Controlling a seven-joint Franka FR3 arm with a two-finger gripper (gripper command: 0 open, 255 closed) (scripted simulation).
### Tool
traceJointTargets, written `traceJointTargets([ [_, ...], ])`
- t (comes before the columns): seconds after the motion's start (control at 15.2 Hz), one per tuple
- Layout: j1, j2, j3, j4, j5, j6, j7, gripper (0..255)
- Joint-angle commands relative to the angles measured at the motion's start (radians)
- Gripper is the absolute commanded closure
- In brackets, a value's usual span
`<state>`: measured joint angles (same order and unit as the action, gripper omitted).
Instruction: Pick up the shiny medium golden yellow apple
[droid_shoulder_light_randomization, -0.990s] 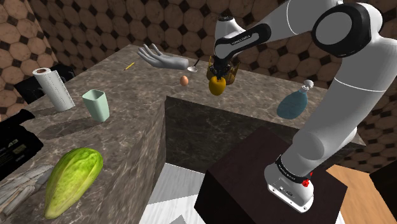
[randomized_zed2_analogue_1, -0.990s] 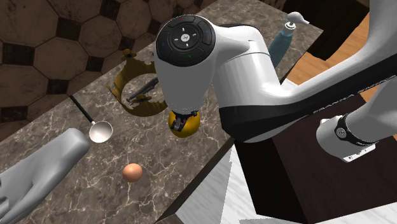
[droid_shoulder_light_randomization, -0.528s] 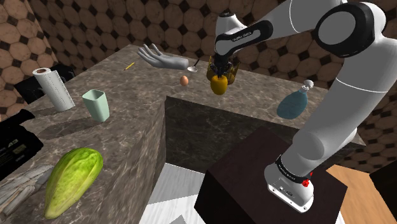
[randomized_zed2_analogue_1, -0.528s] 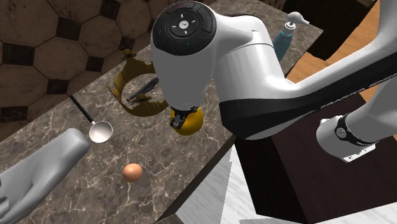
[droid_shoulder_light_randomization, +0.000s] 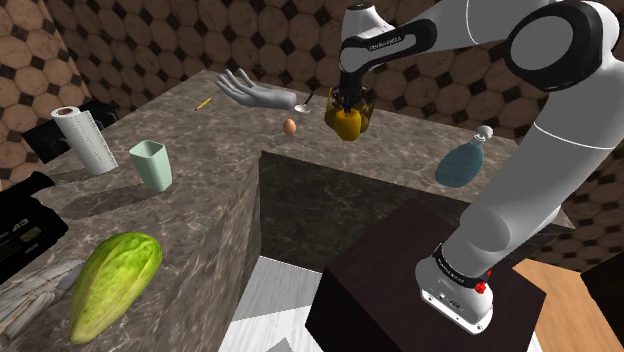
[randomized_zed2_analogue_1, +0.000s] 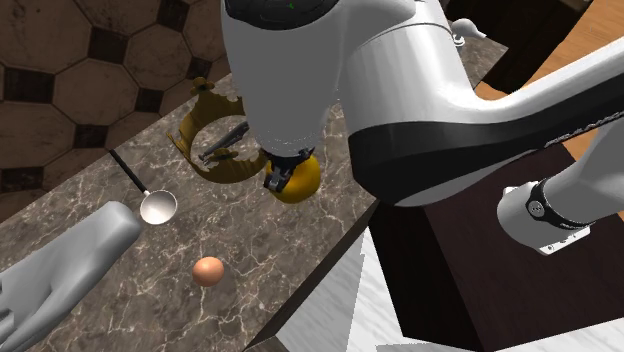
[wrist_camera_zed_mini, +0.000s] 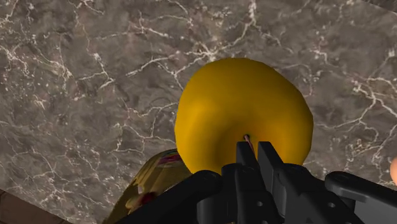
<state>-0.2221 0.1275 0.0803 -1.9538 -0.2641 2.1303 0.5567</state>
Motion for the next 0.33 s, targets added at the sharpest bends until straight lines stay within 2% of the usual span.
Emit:
traceJointTargets([
  [0.0,0.001,-0.010,0.001,0.020,0.006,-0.030,-0.008,255],
  [0.26,0.001,-0.019,0.002,0.038,0.010,-0.056,-0.015,255],
])
